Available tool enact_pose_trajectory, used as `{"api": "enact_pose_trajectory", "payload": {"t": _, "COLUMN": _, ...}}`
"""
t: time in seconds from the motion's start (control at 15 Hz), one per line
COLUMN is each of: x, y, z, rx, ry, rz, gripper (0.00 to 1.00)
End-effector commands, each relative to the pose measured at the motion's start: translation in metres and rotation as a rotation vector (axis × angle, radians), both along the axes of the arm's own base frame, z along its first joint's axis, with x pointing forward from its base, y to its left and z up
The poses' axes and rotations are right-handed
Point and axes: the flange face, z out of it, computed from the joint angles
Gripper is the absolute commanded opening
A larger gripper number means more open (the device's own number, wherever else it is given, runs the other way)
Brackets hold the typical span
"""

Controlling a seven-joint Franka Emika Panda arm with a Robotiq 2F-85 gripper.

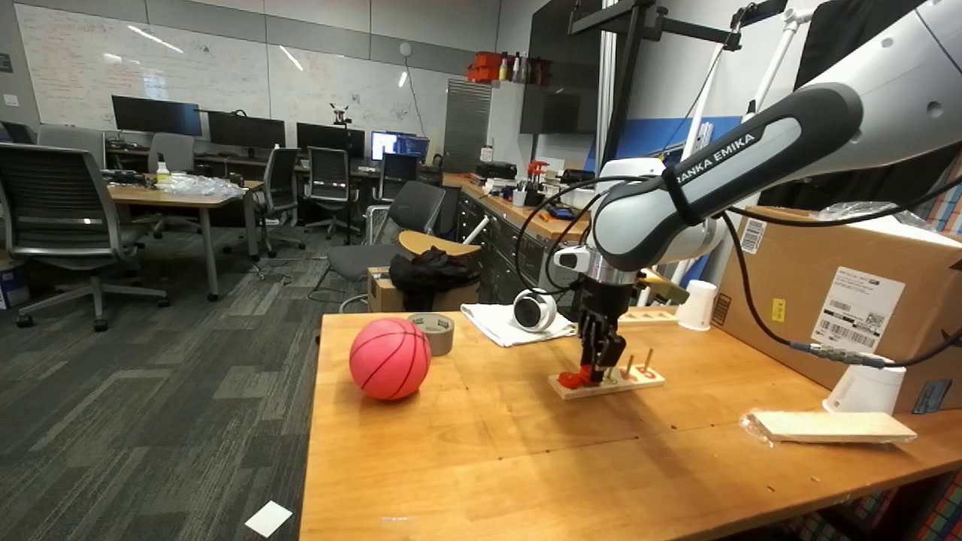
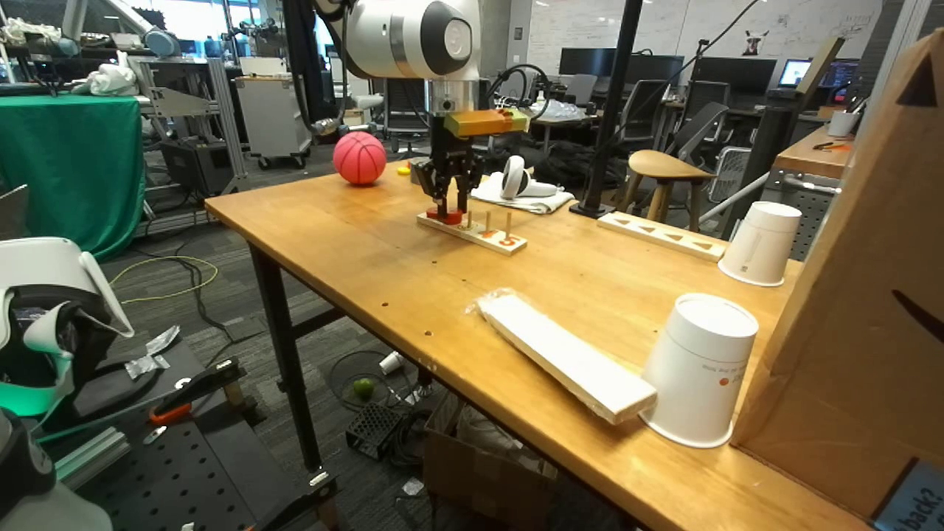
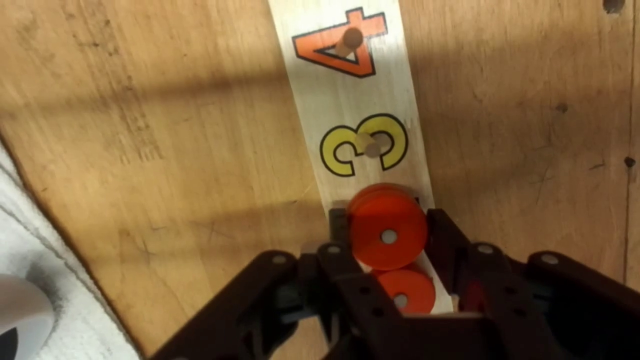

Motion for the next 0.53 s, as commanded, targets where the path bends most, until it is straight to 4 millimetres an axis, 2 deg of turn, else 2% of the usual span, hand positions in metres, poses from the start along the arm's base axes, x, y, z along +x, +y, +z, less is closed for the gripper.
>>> {"api": "enact_pose_trajectory", "payload": {"t": 0.0, "x": 0.007, "y": -0.002, "z": 0.009, "rx": 0.004, "ry": -0.027, "rz": -0.016, "gripper": 0.17}}
{"api": "enact_pose_trajectory", "payload": {"t": 0.27, "x": 0.013, "y": -0.005, "z": 0.035, "rx": -0.015, "ry": -0.063, "rz": -0.03, "gripper": 0.17}}
{"api": "enact_pose_trajectory", "payload": {"t": 0.47, "x": 0.023, "y": -0.018, "z": 0.063, "rx": -0.05, "ry": -0.122, "rz": -0.072, "gripper": 0.17}}
